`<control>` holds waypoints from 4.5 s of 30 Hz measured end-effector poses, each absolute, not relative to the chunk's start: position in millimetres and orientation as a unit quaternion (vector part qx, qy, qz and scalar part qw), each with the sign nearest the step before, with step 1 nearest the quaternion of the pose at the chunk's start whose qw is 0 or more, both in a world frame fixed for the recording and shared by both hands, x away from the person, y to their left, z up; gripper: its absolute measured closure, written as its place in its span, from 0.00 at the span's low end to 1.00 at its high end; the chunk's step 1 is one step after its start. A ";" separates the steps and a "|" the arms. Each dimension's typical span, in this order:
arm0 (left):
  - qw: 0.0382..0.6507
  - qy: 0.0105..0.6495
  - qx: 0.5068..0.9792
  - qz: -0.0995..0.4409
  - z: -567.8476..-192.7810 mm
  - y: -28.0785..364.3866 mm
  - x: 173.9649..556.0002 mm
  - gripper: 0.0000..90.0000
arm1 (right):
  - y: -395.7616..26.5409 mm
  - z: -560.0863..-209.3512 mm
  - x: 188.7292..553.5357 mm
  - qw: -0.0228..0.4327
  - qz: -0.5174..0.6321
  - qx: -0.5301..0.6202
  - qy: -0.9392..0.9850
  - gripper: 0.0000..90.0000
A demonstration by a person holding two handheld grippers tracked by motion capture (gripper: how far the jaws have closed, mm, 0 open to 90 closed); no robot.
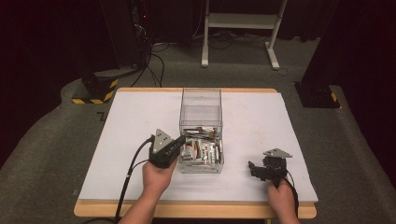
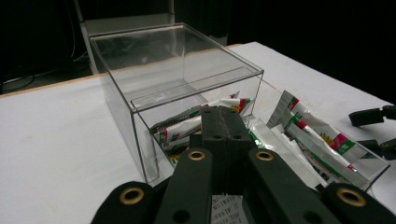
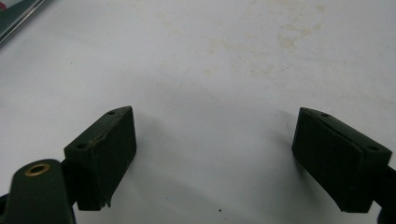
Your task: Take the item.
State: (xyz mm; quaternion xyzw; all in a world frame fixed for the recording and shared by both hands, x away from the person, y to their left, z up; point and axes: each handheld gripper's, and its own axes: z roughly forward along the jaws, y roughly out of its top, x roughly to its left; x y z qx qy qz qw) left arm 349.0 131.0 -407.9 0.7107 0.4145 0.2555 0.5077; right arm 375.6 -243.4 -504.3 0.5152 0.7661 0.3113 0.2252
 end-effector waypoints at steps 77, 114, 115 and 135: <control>0.474 0.493 0.653 0.324 -420.7 271.7 386.6 1.00 | -243.7 -504.4 375.9 0.226 0.312 0.514 0.767 0.15; 0.423 0.517 0.670 0.323 -460.8 275.5 425.4 1.00 | -243.5 -504.4 375.5 0.225 0.312 0.515 0.766 0.15; 0.422 0.517 0.672 0.322 -460.9 275.2 425.6 1.00 | -243.5 -504.4 375.6 0.225 0.312 0.515 0.766 0.15; 0.438 0.516 0.676 0.290 -464.4 261.0 426.9 0.85 | -243.5 -504.4 375.6 0.225 0.312 0.515 0.766 0.15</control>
